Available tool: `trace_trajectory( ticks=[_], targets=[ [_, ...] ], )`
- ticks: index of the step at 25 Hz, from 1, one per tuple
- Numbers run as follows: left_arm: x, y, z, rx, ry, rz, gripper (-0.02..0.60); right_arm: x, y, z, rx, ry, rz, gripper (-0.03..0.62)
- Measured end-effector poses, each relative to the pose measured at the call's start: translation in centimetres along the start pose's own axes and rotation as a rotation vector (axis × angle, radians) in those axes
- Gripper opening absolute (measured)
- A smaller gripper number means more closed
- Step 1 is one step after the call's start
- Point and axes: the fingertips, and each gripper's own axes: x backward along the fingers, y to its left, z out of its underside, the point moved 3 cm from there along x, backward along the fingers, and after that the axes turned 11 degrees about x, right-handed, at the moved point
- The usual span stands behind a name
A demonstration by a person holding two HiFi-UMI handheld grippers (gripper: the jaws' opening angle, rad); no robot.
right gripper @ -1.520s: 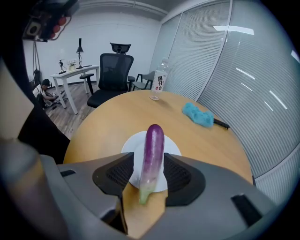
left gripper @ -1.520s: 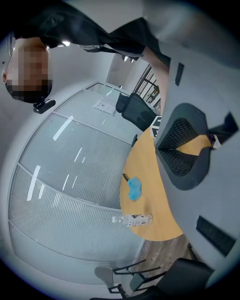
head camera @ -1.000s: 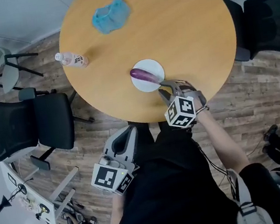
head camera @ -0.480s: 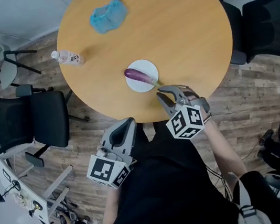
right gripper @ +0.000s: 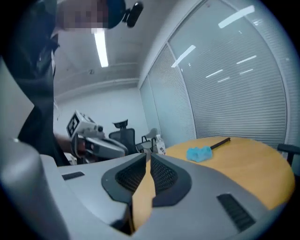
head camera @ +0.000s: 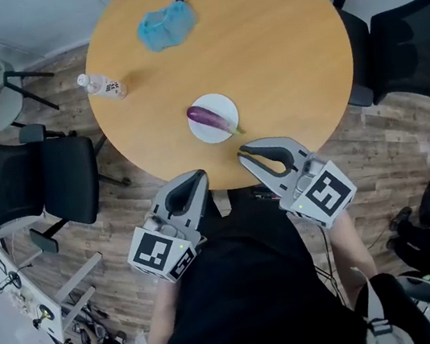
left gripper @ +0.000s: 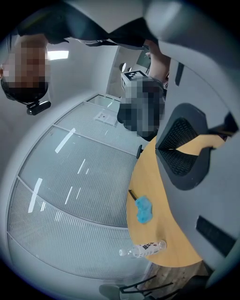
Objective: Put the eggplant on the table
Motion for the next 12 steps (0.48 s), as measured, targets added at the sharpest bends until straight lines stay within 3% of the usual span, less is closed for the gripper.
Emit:
trace_trajectory(
  ticks=[9, 12],
  targets=[
    [0.4, -0.2, -0.8, 0.013, -0.048, 0.001, 0.009, 3.7, -1.6, -3.7, -0.244, -0.214, -0.056, 0.025],
    [0.5, -0.6, -0.5, 0.022, -0.049, 0.008, 0.009, 4.2, -1.6, -3.3, -0.257, -0.218, -0.047, 0.018]
  ],
)
